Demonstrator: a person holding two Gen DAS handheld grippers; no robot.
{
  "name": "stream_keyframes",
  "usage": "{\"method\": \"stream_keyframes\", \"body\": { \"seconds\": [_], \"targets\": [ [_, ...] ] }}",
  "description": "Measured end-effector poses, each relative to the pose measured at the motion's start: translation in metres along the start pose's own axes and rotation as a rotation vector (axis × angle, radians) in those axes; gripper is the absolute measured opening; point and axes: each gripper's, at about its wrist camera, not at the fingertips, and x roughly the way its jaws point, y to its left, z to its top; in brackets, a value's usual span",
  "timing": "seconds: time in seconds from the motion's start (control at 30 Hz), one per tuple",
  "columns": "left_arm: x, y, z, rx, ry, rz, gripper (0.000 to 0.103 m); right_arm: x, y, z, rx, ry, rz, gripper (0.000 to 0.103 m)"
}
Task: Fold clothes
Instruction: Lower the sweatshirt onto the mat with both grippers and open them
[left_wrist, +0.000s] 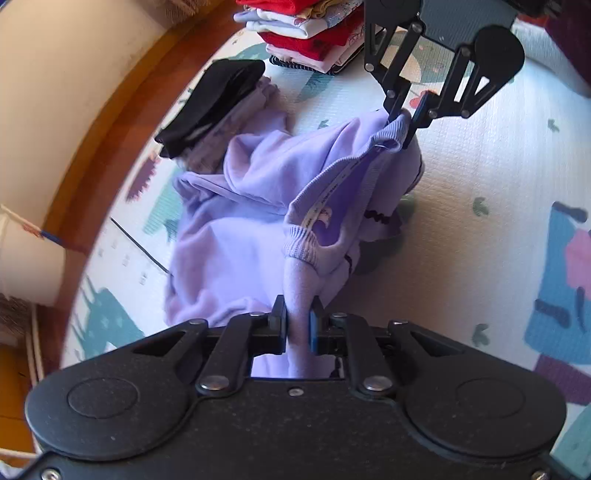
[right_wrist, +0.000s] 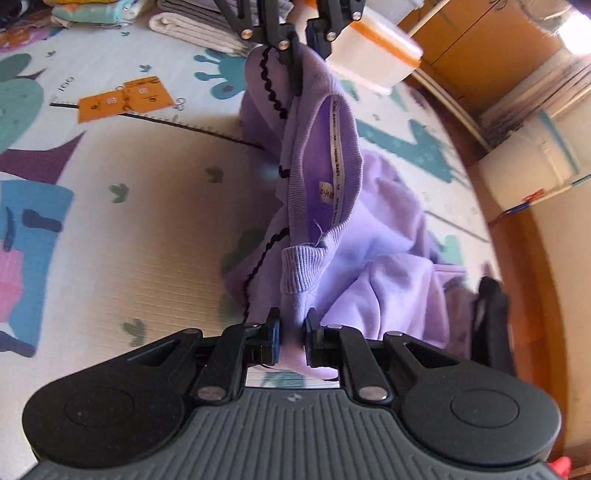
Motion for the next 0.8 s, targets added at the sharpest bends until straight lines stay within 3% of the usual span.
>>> {"method": "stream_keyframes", "body": {
  "seconds": [0.07, 0.2, 0.3, 0.4, 0.7, 0.77, 0.8],
  "targets": [
    [0.006, -0.003, -0.005, -0.026, 0.012, -0.048, 0.01, 0.004, -0.001, 0.002, 0.05, 0.006, 0.045, 0.014],
    [0.019, -0.016, -0.013, -0.023, 0.047, -0.118, 0.031, 0.008, -0.003, 0.0, 0.165, 0.005, 0.145, 0.024],
    [0.022, -0.02, -0.014, -0.017, 0.053, -0.117, 0.035, 0.013, 0.004, 0.003, 0.151, 0.012, 0.162, 0.035],
    [0.022, -0.022, -0.015, -0.023, 0.046, -0.111, 0.039, 0.018, 0.011, 0.007, 0.134, 0.019, 0.173, 0.036],
    [0.028, -0.032, 0.001, -0.022, 0.027, -0.139, 0.039, 0.031, 0.015, 0.013, 0.112, 0.04, 0.187, 0.035],
    [0.031, -0.029, 0.003, -0.027, 0.036, -0.125, 0.026, 0.034, 0.013, 0.012, 0.125, 0.049, 0.203, 0.034],
    [0.032, -0.027, 0.003, -0.032, 0.039, -0.117, 0.012, 0.035, 0.012, 0.011, 0.137, 0.052, 0.21, 0.032]
  ]
}}
